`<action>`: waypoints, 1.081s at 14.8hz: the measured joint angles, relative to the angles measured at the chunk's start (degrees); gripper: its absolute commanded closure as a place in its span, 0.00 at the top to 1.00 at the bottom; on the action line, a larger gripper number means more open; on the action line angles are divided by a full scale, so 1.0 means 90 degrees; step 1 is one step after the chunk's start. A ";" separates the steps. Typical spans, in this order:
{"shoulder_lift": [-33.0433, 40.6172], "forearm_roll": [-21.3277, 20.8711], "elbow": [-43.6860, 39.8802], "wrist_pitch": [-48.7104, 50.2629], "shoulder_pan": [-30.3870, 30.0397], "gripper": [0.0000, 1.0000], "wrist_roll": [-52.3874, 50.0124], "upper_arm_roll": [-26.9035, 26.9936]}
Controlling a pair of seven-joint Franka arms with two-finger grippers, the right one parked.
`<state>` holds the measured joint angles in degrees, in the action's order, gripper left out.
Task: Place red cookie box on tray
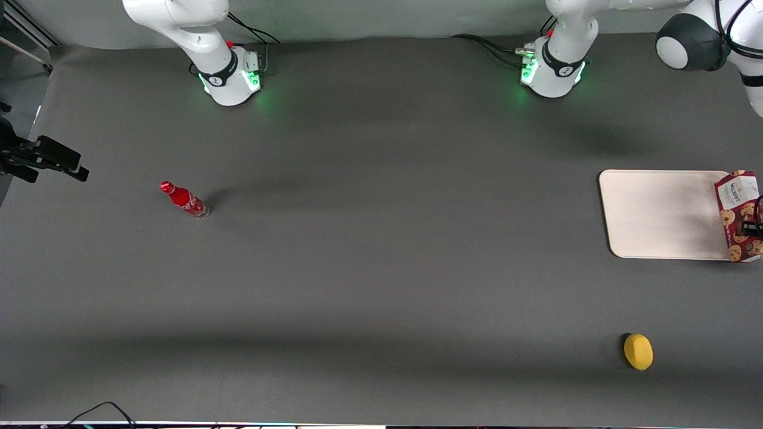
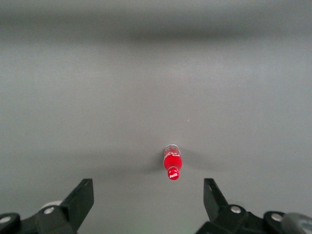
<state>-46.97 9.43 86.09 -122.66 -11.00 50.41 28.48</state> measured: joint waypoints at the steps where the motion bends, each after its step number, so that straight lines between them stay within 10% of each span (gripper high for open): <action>1: 0.0008 0.0004 0.0000 -0.0005 0.0000 1.00 0.0019 0.0005; 10: 0.2059 0.0021 -0.0776 0.2415 0.0506 1.00 0.0020 -0.0039; 16: 0.4213 -0.1087 -0.0834 0.4972 0.0666 1.00 -0.3716 -0.2252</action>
<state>-9.05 -0.35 78.59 -77.91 -5.01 16.97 8.21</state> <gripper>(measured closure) 0.000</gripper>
